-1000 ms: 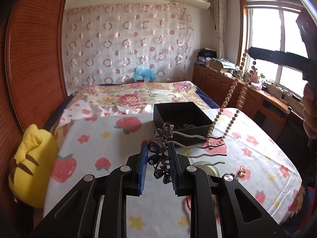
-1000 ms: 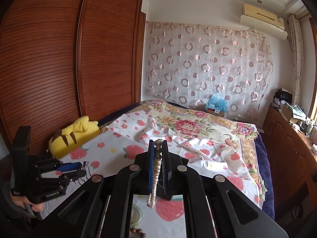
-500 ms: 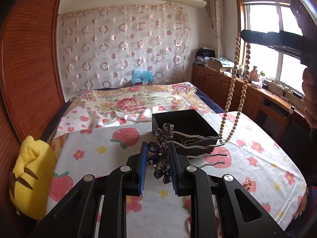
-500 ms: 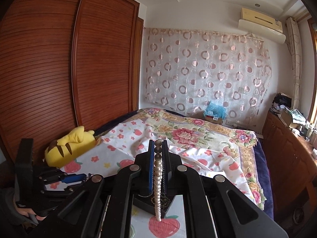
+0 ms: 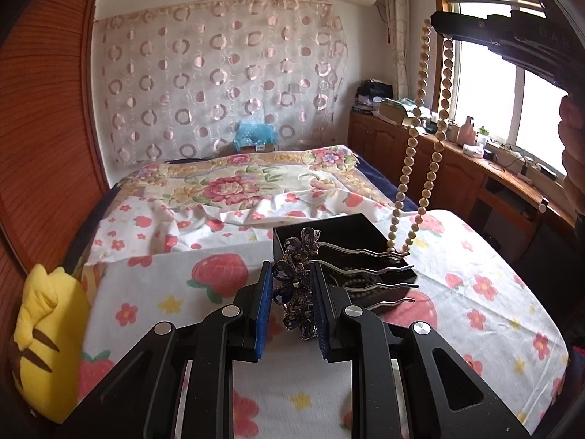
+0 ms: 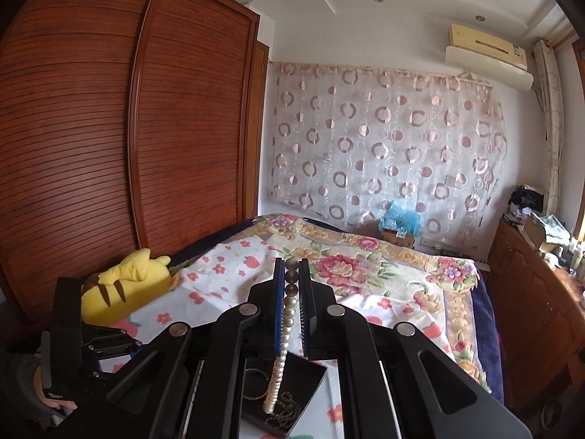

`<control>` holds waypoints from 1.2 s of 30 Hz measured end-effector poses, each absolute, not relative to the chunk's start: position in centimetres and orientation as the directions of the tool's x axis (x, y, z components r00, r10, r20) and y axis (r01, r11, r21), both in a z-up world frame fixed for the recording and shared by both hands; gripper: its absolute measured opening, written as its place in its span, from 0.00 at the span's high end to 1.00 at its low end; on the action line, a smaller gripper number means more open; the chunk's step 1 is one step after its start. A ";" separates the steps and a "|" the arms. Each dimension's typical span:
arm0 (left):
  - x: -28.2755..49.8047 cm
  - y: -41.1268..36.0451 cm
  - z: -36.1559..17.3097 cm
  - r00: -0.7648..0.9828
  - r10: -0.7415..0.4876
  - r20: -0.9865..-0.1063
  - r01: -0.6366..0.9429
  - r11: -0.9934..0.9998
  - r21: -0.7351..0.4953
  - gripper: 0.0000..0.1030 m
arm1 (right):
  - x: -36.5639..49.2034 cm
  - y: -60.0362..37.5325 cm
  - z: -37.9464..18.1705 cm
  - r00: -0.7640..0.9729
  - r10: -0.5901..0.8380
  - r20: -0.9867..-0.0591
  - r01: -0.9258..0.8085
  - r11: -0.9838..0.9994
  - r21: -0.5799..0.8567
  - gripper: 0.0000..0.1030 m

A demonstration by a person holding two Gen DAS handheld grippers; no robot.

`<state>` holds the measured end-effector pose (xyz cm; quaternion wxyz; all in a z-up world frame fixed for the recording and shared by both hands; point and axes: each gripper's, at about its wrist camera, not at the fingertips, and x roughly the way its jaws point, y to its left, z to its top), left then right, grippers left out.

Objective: Organize jewelry
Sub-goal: 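Lift the hair comb and pearl necklace and carry both over the black box, then lower both items into the box, open both tools and withdraw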

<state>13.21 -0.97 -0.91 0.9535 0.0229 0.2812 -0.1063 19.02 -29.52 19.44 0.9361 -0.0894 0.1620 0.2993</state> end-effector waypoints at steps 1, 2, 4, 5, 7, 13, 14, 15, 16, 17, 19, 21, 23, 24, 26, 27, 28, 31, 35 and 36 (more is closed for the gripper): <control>13.7 -1.1 -1.0 0.817 -0.187 -0.545 0.216 0.976 -0.011 0.81 | 19.5 -29.5 19.2 0.765 0.534 -0.360 -0.592 0.803 -0.067 0.92; 14.1 -1.3 -1.0 0.816 -0.185 -0.548 0.216 0.976 -0.007 0.81 | 20.0 -29.5 18.8 0.760 0.537 -0.367 -0.596 0.801 -0.063 0.92; 15.2 -1.5 -1.3 0.809 -0.178 -0.561 0.217 0.976 0.002 0.81 | 21.2 -29.2 17.3 0.745 0.538 -0.394 -0.604 0.795 -0.057 0.92; 15.5 -1.6 -1.4 0.805 -0.177 -0.566 0.217 0.976 0.004 0.81 | 21.9 -29.1 16.3 0.735 0.538 -0.412 -0.607 0.793 -0.047 0.92; 16.4 -1.9 -1.8 0.799 -0.172 -0.577 0.219 0.976 0.012 0.81 | 23.2 -28.7 14.4 0.714 0.535 -0.451 -0.611 0.791 -0.030 0.92; 18.9 -2.4 -3.1 0.774 -0.168 -0.610 0.227 0.974 0.020 0.81 | 26.5 -28.5 7.9 0.636 0.526 -0.564 -0.604 0.795 0.058 0.91; 19.1 -2.4 -3.2 0.772 -0.168 -0.613 0.228 0.973 0.020 0.81 | 26.5 -28.3 7.2 0.638 0.522 -0.565 -0.599 0.798 0.061 0.90; 19.3 -2.4 -3.4 0.770 -0.170 -0.615 0.229 0.973 0.018 0.81 | 26.7 -28.2 6.7 0.634 0.529 -0.565 -0.604 0.794 0.066 0.88; 19.4 -2.4 -3.5 0.768 -0.171 -0.617 0.231 0.973 0.017 0.81 | 26.7 -28.2 6.5 0.627 0.535 -0.566 -0.608 0.790 0.073 0.80; 19.6 -2.4 -3.6 0.766 -0.173 -0.619 0.233 0.972 0.016 0.81 | 26.8 -28.3 6.2 0.621 0.540 -0.567 -0.609 0.789 0.084 0.73; 19.9 -2.6 -3.8 0.760 -0.175 -0.626 0.238 0.971 0.017 0.81 | 26.9 -28.6 6.0 0.620 0.546 -0.564 -0.607 0.789 0.097 0.73; 20.1 -2.9 -4.0 0.754 -0.180 -0.632 0.245 0.969 0.016 0.81 | 27.1 -28.9 5.7 0.620 0.544 -0.565 -0.600 0.793 0.104 0.73; 20.4 -3.1 -4.1 0.748 -0.188 -0.636 0.254 0.967 0.013 0.81 | 27.2 -29.8 5.6 0.621 0.542 -0.566 -0.596 0.796 0.108 0.73; 20.5 -3.3 -4.2 0.746 -0.191 -0.638 0.258 0.966 0.013 0.81 | 27.2 -29.9 5.4 0.622 0.538 -0.568 -0.592 0.799 0.108 0.73; 20.8 -3.7 -4.4 0.740 -0.196 -0.643 0.267 0.963 0.015 0.81 | 27.2 -30.6 5.4 0.625 0.531 -0.572 -0.587 0.803 0.104 0.73; 20.9 -4.0 -4.5 0.737 -0.198 -0.646 0.273 0.962 0.016 0.81 | 27.0 -30.7 5.2 0.627 0.525 -0.575 -0.585 0.805 0.097 0.73; 21.0 -4.2 -4.6 0.734 -0.200 -0.649 0.278 0.960 0.018 0.81 | 27.0 -30.9 5.2 0.627 0.523 -0.578 -0.585 0.806 0.094 0.73; 21.2 -4.8 -5.1 0.721 -0.207 -0.661 0.297 0.954 0.025 0.81 | 26.7 -31.2 4.8 0.621 0.518 -0.589 -0.586 0.805 0.092 0.73; 20.8 -5.8 -5.5 0.702 -0.223 -0.677 0.333 0.942 0.035 0.81 | 26.2 -31.6 4.2 0.620 0.503 -0.602 -0.581 0.810 0.080 0.73; 20.6 -5.9 -5.4 0.703 -0.224 -0.675 0.338 0.940 0.039 0.81 | 25.9 -31.8 4.0 0.619 0.502 -0.605 -0.578 0.812 0.083 0.73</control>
